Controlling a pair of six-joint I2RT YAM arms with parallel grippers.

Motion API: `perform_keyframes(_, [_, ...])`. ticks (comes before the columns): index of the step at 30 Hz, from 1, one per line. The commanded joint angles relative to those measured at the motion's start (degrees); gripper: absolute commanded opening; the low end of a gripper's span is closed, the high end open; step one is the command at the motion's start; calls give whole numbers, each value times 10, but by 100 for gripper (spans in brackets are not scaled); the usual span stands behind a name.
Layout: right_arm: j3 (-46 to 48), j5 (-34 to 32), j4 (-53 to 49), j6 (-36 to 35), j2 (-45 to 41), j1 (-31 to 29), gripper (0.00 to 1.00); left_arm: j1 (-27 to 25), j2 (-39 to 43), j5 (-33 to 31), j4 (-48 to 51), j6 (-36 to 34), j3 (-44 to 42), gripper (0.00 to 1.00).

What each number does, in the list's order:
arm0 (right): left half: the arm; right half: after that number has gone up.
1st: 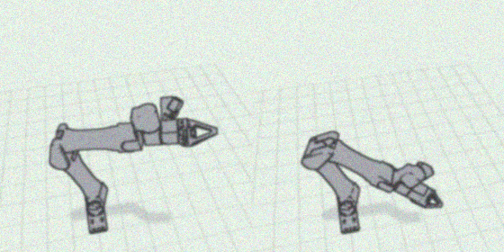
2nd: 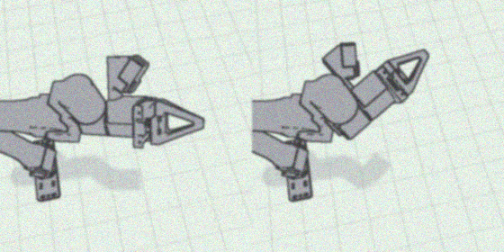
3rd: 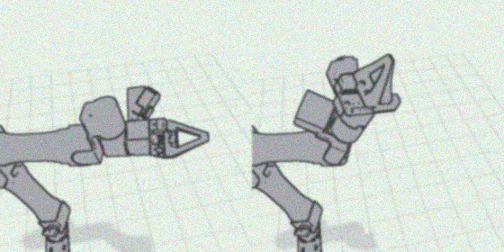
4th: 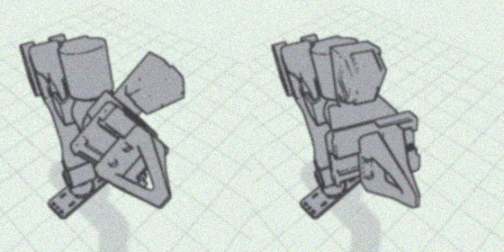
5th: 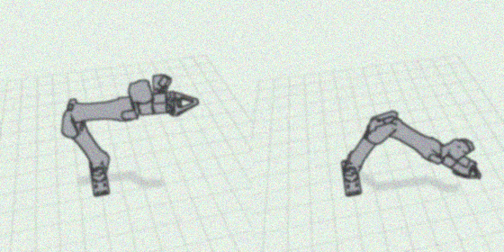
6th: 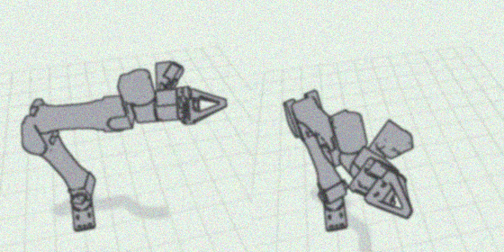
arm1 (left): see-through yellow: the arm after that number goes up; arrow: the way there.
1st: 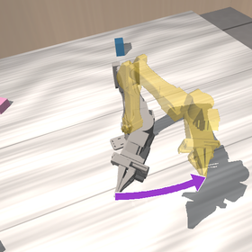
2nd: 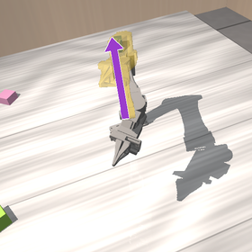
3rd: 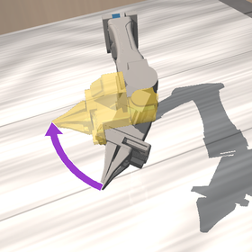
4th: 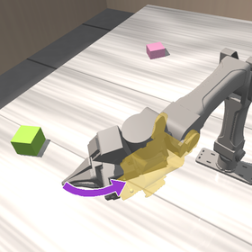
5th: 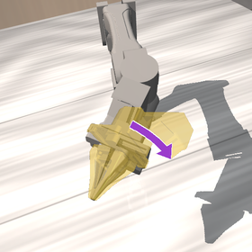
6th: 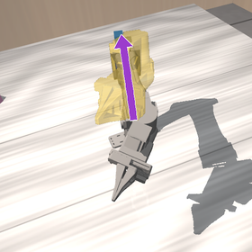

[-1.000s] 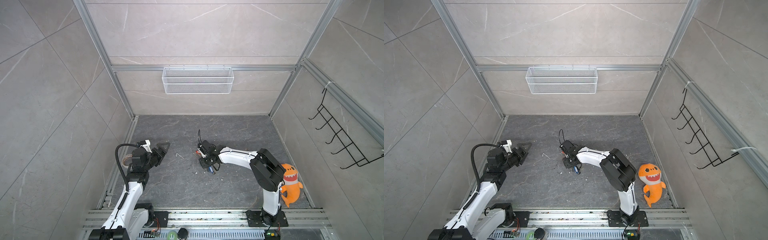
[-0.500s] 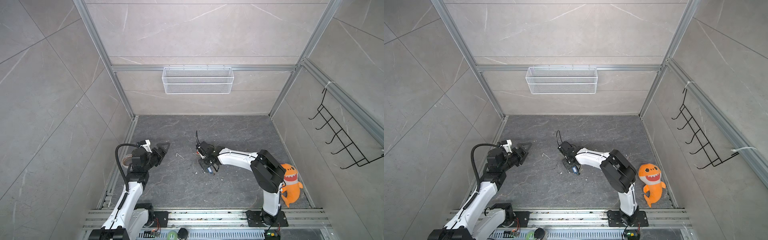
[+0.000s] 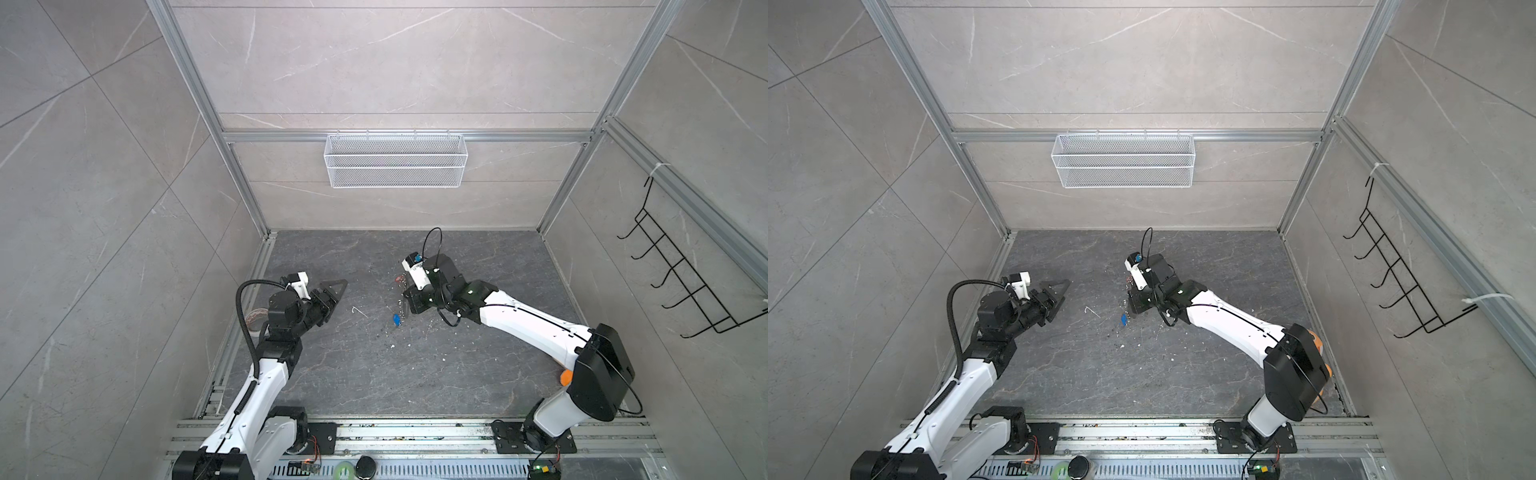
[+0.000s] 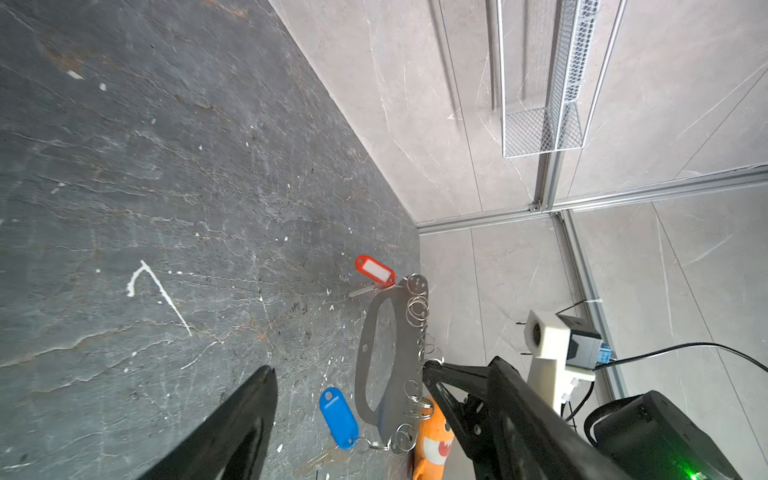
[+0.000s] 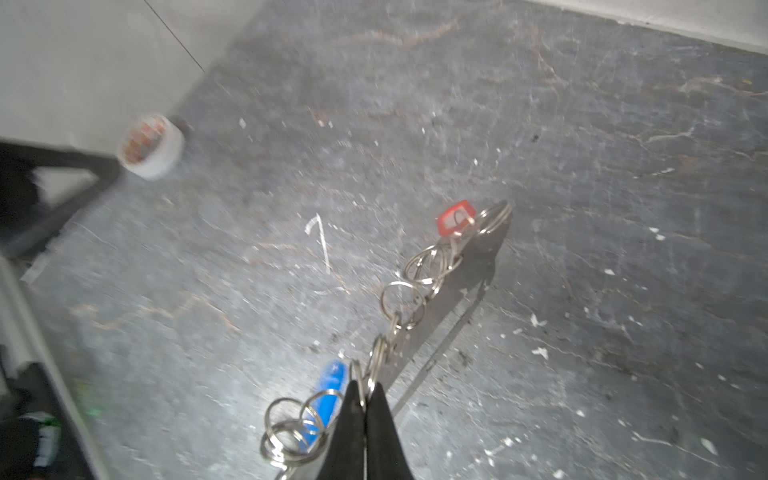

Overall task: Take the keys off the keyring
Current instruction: 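Lift the plate with the right gripper while the left gripper approaches it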

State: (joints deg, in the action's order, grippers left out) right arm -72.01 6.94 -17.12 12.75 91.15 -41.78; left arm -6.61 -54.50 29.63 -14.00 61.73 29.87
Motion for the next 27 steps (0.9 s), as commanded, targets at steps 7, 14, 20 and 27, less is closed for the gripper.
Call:
perform_keyframes(7, [-54, 15, 18, 87, -22, 8, 0, -132, -80, 25, -29, -113, 116, 74])
perform_keyframes(14, [-75, 6, -3, 100, -16, 8, 0, -202, -102, -16, 48, -208, 163, 71])
perform_keyframes(20, [-83, 9, -13, 99, -15, 8, 0, -220, -124, -21, 72, -237, 177, 65])
perform_keyframes(27, [-91, 5, -23, 94, -12, 7, 0, -233, -137, -12, 75, -248, 183, 56])
